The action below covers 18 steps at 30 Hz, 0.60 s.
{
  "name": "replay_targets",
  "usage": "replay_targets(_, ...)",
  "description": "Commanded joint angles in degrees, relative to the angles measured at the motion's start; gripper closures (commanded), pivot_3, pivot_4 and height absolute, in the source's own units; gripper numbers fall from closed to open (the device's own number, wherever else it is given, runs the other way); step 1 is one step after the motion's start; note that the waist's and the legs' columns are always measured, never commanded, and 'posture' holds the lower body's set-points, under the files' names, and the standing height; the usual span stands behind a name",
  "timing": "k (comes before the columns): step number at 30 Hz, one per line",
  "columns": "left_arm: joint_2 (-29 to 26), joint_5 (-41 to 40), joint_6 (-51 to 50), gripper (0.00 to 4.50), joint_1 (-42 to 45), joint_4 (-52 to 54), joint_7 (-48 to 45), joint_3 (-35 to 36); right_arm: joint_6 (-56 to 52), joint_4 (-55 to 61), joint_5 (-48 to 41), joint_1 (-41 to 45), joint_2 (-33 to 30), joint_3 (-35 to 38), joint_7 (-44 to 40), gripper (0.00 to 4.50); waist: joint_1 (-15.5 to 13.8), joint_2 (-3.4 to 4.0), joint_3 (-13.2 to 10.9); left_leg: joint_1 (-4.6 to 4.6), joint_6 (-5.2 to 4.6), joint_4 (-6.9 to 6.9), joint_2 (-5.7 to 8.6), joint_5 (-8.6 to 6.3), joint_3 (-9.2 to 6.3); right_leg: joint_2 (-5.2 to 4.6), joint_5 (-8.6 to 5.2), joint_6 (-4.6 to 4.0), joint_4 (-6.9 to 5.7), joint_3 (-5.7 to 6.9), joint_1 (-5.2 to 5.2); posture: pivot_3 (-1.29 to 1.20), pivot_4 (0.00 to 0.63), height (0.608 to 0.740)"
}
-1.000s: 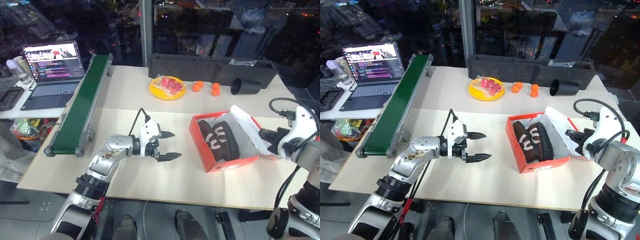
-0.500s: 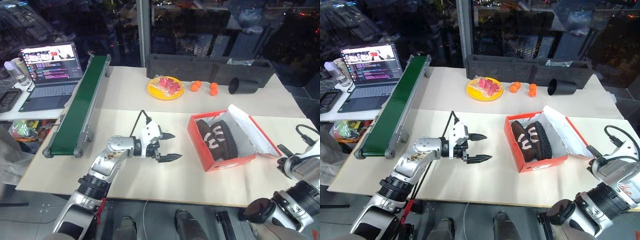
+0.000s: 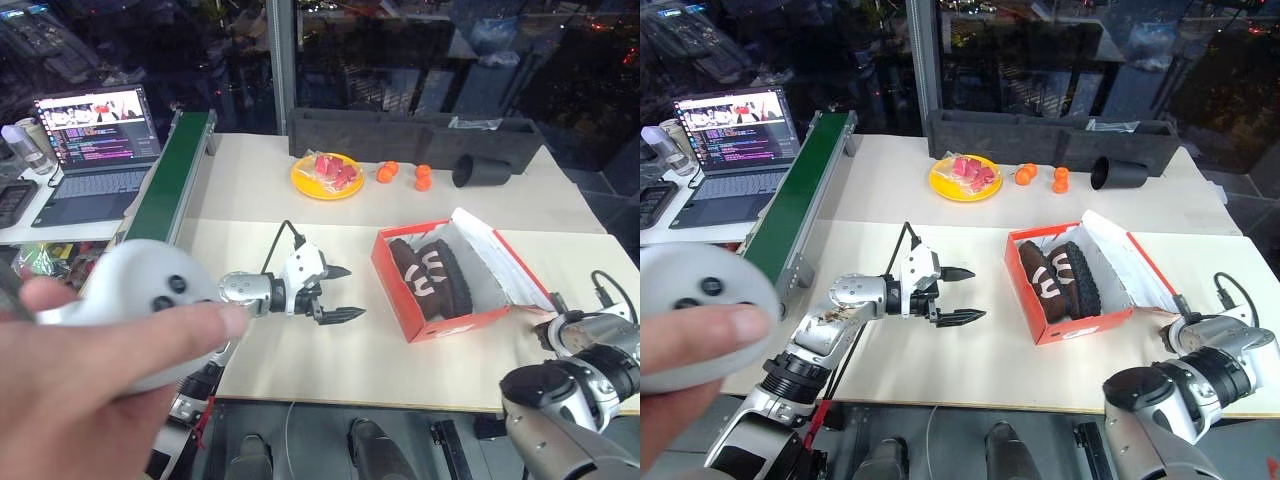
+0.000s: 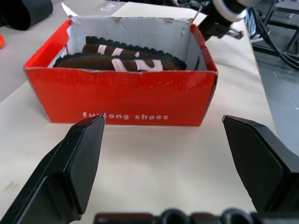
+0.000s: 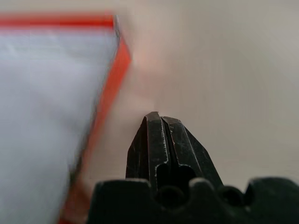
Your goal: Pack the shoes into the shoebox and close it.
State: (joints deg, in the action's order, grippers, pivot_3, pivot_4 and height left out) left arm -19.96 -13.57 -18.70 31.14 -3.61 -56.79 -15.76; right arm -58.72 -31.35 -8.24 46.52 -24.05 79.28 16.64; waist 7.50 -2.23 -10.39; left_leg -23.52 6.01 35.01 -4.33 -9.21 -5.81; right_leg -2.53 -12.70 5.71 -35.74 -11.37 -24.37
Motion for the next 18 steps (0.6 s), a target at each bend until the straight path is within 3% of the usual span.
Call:
replay_targets(1,0.29,0.07,1.17,0.19,0.83,0.47,0.43,0.80,11.12,-11.29,-4.55,-2.17,-3.40,-1.05,1.09,4.49,0.29,-0.16,0.00,0.09,0.00,0.00,0.00,0.00,0.00,0.00,-0.01,0.00,0.08,-0.01,0.11,0.00,0.150,0.707)
replay_targets(11,0.56,0.22,1.49,0.19,2.12,-1.01,0.40,0.89,25.93,-31.35,-14.82,-3.85,-8.87,-9.63,-0.41,4.49,1.77,-1.09,0.19,0.15,0.01,0.01,0.01,-0.01,0.00,0.00,-0.06,0.07,1.03,-0.09,1.05,0.00,0.150,0.707)
replay_targets(14,0.64,0.13,1.42,0.19,2.41,-1.00,0.36,0.93,24.38,-31.57,-16.60,-3.74,-8.49,-13.56,-0.89,4.49,2.44,-1.17,0.19,0.14,0.01,0.02,0.01,-0.01,-0.01,0.00,-0.06,0.08,1.15,-0.09,1.17,0.00,0.150,0.707)
replay_targets(18,0.41,0.18,1.56,0.19,2.71,-1.33,0.42,1.28,17.51,-21.26,-20.15,-6.35,-4.72,-16.11,2.45,4.49,2.86,-1.16,0.19,0.15,0.01,-0.08,0.01,-0.01,-0.03,0.02,-0.06,0.08,1.15,-0.09,1.15,0.00,0.150,0.707)
